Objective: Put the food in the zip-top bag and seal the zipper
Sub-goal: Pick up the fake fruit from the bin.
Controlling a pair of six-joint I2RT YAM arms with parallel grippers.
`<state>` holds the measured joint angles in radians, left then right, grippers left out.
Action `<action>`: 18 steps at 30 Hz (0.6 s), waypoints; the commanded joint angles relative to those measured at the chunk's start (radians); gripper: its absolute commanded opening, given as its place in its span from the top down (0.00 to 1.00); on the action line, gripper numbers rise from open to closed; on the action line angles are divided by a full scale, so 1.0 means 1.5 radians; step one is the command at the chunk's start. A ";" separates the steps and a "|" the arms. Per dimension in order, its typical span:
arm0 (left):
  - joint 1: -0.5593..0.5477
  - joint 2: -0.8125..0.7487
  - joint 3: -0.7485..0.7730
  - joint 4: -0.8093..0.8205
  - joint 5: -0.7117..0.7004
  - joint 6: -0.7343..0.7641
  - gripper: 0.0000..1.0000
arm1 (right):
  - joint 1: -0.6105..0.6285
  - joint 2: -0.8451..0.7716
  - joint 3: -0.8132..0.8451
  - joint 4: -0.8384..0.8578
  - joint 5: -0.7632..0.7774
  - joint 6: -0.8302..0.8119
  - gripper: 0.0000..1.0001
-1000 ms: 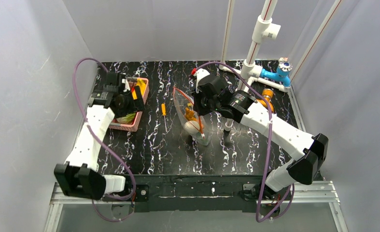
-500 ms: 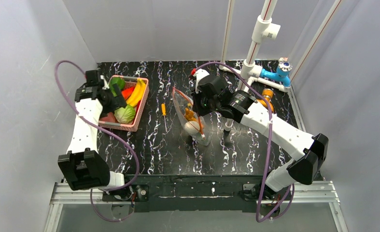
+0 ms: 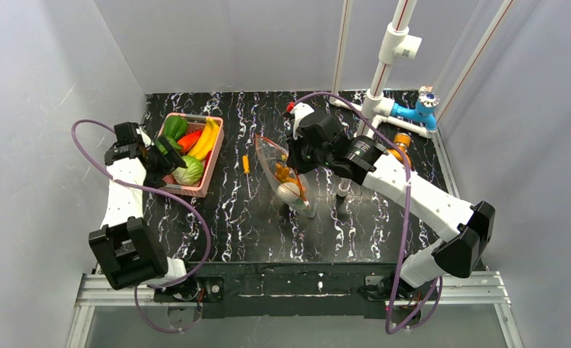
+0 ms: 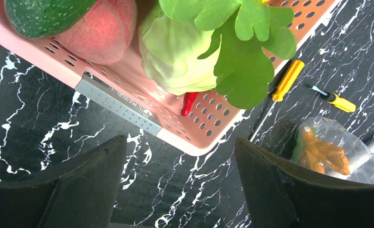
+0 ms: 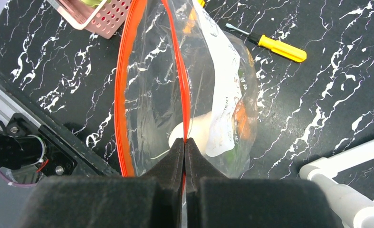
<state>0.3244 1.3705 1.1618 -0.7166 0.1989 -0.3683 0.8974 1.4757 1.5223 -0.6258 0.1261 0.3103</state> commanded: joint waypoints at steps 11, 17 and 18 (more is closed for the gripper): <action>0.004 -0.041 0.003 0.048 -0.083 -0.019 0.31 | 0.001 -0.029 -0.018 0.063 -0.029 0.004 0.99; 0.008 -0.022 0.030 0.016 -0.190 -0.011 0.44 | 0.001 -0.042 -0.047 0.088 -0.038 0.009 0.99; 0.009 -0.011 0.035 0.015 -0.187 -0.005 0.48 | 0.001 -0.045 -0.051 0.092 -0.041 0.011 0.99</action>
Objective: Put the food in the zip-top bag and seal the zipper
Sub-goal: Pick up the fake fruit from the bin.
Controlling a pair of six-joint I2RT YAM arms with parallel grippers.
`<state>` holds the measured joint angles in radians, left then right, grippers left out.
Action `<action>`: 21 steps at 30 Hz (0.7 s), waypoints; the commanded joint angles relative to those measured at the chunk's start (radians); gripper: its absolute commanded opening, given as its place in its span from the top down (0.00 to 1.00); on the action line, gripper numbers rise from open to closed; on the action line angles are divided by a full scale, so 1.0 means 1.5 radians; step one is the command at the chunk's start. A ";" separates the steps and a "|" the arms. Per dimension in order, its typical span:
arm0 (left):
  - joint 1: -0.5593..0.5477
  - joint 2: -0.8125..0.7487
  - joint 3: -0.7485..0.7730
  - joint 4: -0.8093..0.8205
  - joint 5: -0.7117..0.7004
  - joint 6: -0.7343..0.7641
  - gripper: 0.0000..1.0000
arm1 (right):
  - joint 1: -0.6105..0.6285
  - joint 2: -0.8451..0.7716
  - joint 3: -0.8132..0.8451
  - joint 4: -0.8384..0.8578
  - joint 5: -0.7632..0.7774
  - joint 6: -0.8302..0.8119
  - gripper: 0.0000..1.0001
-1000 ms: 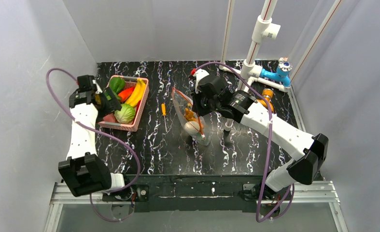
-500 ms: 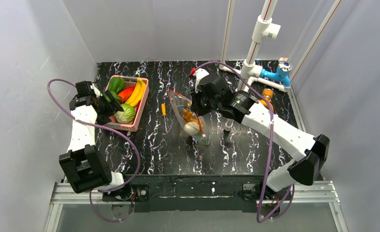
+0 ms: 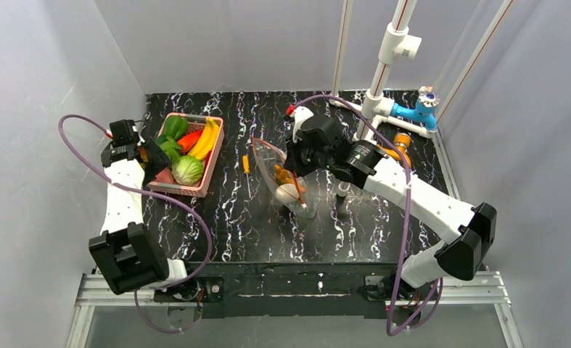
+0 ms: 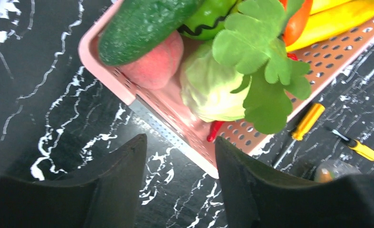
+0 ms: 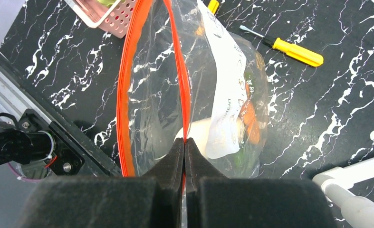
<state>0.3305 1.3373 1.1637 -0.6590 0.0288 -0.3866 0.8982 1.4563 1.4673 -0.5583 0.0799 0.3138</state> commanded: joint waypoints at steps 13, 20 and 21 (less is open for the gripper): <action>-0.031 0.153 0.106 -0.046 -0.153 0.033 0.61 | 0.000 -0.034 -0.027 0.066 -0.047 0.007 0.99; -0.056 0.199 0.108 -0.053 -0.220 0.015 0.57 | 0.000 -0.033 -0.036 0.075 -0.049 0.008 0.99; -0.060 0.204 0.110 -0.056 -0.228 0.013 0.56 | -0.001 -0.033 -0.036 0.076 -0.048 0.008 0.99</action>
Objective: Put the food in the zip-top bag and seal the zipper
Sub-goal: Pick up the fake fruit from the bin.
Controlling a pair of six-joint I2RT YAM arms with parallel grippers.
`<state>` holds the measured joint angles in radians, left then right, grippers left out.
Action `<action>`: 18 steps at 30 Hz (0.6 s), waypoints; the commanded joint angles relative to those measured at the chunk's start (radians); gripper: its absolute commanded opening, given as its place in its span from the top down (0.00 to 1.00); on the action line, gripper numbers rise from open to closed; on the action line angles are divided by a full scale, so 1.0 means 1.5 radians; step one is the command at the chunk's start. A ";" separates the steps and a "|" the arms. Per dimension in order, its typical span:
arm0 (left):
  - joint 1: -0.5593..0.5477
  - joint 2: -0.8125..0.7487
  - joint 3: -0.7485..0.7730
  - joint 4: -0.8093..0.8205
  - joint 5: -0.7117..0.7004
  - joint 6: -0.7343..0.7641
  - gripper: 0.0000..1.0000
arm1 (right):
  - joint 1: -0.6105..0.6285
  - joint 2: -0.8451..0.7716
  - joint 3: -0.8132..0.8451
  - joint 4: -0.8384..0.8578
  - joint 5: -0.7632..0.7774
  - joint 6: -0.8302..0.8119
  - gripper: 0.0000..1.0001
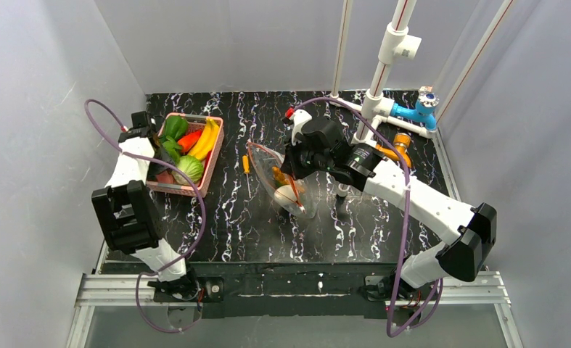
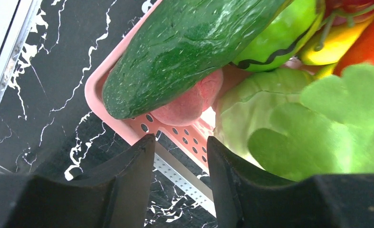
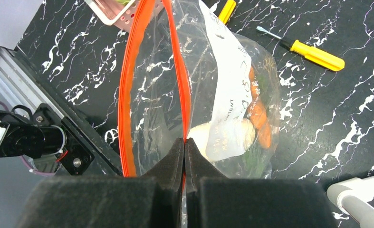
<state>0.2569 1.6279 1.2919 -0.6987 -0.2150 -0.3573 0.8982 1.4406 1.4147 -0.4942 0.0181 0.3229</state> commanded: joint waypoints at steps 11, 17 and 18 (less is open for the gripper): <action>-0.047 0.076 0.073 -0.044 -0.098 -0.020 0.48 | -0.001 -0.021 0.000 0.033 -0.008 0.002 0.99; -0.048 0.095 0.083 -0.052 -0.112 -0.031 0.46 | -0.003 -0.023 0.000 0.034 -0.008 0.002 0.99; -0.048 0.098 0.083 -0.051 -0.112 -0.033 0.46 | -0.003 -0.023 0.000 0.034 -0.008 0.002 0.99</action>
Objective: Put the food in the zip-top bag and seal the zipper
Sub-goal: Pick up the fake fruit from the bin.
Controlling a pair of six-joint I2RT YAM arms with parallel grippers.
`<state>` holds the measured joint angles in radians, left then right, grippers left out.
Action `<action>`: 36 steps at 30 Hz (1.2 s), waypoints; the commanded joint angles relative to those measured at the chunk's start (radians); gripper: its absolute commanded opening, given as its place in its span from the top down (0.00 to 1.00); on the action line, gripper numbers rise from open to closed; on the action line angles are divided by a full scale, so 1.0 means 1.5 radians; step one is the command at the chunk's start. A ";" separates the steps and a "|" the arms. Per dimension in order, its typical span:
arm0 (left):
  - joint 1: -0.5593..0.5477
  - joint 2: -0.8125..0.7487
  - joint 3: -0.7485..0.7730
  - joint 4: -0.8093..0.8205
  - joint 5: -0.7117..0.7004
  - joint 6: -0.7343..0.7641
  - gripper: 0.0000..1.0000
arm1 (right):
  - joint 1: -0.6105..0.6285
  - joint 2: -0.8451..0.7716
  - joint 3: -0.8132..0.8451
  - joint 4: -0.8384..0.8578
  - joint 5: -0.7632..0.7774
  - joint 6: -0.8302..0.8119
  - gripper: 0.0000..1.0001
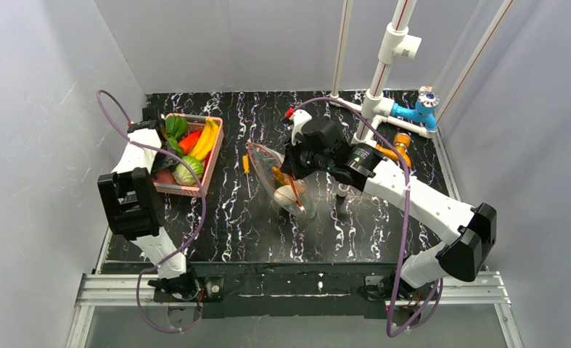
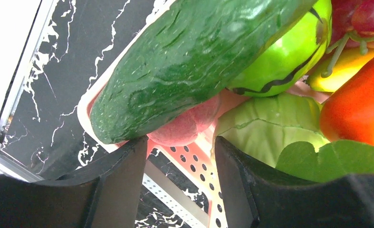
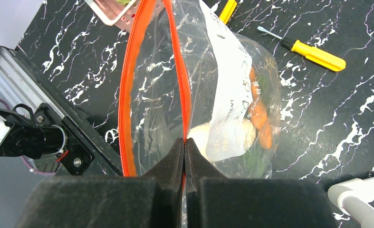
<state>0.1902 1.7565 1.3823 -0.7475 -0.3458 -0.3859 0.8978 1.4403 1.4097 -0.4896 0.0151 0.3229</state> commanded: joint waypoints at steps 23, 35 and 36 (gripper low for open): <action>-0.003 0.004 -0.030 0.031 0.052 -0.013 0.78 | -0.003 -0.025 0.003 0.031 -0.022 0.009 0.99; -0.002 -0.079 -0.007 0.006 0.085 -0.001 0.88 | -0.003 -0.014 0.015 0.031 -0.031 0.012 0.99; -0.002 -0.085 -0.007 0.004 0.090 -0.001 0.88 | -0.003 -0.012 0.015 0.031 -0.032 0.012 0.99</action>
<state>0.1902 1.7298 1.3624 -0.7216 -0.2646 -0.3927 0.8970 1.4403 1.4097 -0.4896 -0.0174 0.3374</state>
